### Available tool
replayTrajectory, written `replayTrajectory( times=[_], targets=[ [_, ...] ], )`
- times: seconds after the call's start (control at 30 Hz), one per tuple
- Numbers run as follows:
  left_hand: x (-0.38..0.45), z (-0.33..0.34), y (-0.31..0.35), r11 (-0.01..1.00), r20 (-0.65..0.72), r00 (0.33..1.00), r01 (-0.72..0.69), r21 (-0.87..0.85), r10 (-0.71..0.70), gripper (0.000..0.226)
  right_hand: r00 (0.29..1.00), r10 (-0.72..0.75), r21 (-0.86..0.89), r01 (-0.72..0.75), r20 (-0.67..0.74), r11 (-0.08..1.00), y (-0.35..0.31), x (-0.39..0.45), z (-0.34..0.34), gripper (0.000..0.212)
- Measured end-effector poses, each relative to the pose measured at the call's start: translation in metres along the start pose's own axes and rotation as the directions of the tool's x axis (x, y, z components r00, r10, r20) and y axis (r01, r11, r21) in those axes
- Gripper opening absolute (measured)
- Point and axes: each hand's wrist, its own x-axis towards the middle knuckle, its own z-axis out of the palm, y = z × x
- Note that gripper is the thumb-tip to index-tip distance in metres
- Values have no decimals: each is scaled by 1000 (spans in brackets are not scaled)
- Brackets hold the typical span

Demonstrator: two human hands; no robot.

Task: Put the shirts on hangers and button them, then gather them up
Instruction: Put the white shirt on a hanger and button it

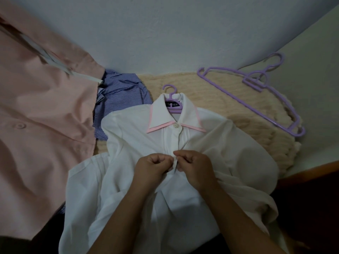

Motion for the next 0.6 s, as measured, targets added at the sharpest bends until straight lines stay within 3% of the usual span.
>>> replayTrajectory(
  times=[0.13, 0.33, 0.5, 0.6],
  targets=[
    [1, 1, 3, 998, 25, 999, 42, -50, -41, 14, 998, 63, 40, -63, 23, 997, -1, 1, 0, 18],
    [-1, 2, 1, 997, 12, 1000, -13, 81, 12, 5, 986, 99, 24, -103, 131, 994, -6, 3, -6, 21],
    [0, 2, 2, 991, 2, 999, -39, 125, 39, 4, 973, 209, 174, -224, 98, 959, -6, 6, -5, 20],
    [-3, 1, 9, 995, 21, 999, -36, 93, 34, 7, 982, 171, 173, -184, 85, 968, -9, 6, -7, 18]
  ],
)
